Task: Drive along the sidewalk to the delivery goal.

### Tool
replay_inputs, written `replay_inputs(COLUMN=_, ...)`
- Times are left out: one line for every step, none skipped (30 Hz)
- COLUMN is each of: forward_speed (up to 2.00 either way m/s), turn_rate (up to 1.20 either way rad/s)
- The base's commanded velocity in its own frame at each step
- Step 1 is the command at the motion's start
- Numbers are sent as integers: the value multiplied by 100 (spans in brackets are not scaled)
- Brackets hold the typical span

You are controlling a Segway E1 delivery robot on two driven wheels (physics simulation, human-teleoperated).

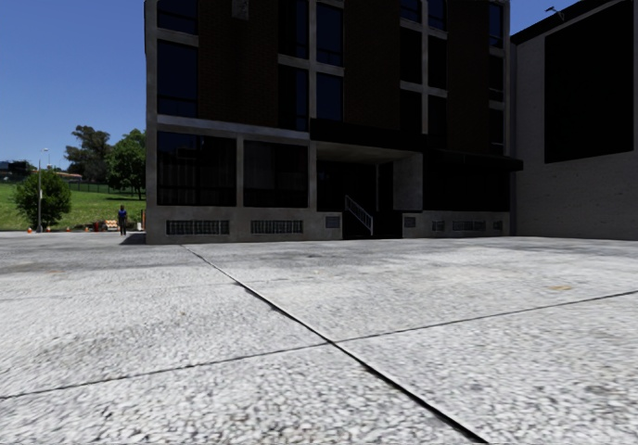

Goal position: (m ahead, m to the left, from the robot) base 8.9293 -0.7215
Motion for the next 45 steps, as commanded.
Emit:
replay_inputs(forward_speed=200, turn_rate=0)
replay_inputs(forward_speed=200, turn_rate=0)
replay_inputs(forward_speed=200, turn_rate=0)
replay_inputs(forward_speed=200, turn_rate=0)
replay_inputs(forward_speed=200, turn_rate=0)
replay_inputs(forward_speed=200, turn_rate=0)
replay_inputs(forward_speed=200, turn_rate=0)
replay_inputs(forward_speed=200, turn_rate=0)
replay_inputs(forward_speed=200, turn_rate=0)
replay_inputs(forward_speed=200, turn_rate=0)
replay_inputs(forward_speed=200, turn_rate=0)
replay_inputs(forward_speed=200, turn_rate=0)
replay_inputs(forward_speed=200, turn_rate=0)
replay_inputs(forward_speed=200, turn_rate=0)
replay_inputs(forward_speed=200, turn_rate=0)
replay_inputs(forward_speed=200, turn_rate=0)
replay_inputs(forward_speed=200, turn_rate=0)
replay_inputs(forward_speed=200, turn_rate=0)
replay_inputs(forward_speed=200, turn_rate=0)
replay_inputs(forward_speed=200, turn_rate=0)
replay_inputs(forward_speed=200, turn_rate=0)
replay_inputs(forward_speed=200, turn_rate=0)
replay_inputs(forward_speed=200, turn_rate=0)
replay_inputs(forward_speed=200, turn_rate=0)
replay_inputs(forward_speed=200, turn_rate=0)
replay_inputs(forward_speed=200, turn_rate=0)
replay_inputs(forward_speed=200, turn_rate=0)
replay_inputs(forward_speed=200, turn_rate=0)
replay_inputs(forward_speed=200, turn_rate=0)
replay_inputs(forward_speed=200, turn_rate=0)
replay_inputs(forward_speed=200, turn_rate=0)
replay_inputs(forward_speed=200, turn_rate=0)
replay_inputs(forward_speed=200, turn_rate=0)
replay_inputs(forward_speed=200, turn_rate=0)
replay_inputs(forward_speed=200, turn_rate=0)
replay_inputs(forward_speed=200, turn_rate=0)
replay_inputs(forward_speed=200, turn_rate=0)
replay_inputs(forward_speed=200, turn_rate=0)
replay_inputs(forward_speed=200, turn_rate=0)
replay_inputs(forward_speed=200, turn_rate=0)
replay_inputs(forward_speed=200, turn_rate=0)
replay_inputs(forward_speed=200, turn_rate=0)
replay_inputs(forward_speed=200, turn_rate=0)
replay_inputs(forward_speed=200, turn_rate=0)
replay_inputs(forward_speed=200, turn_rate=0)
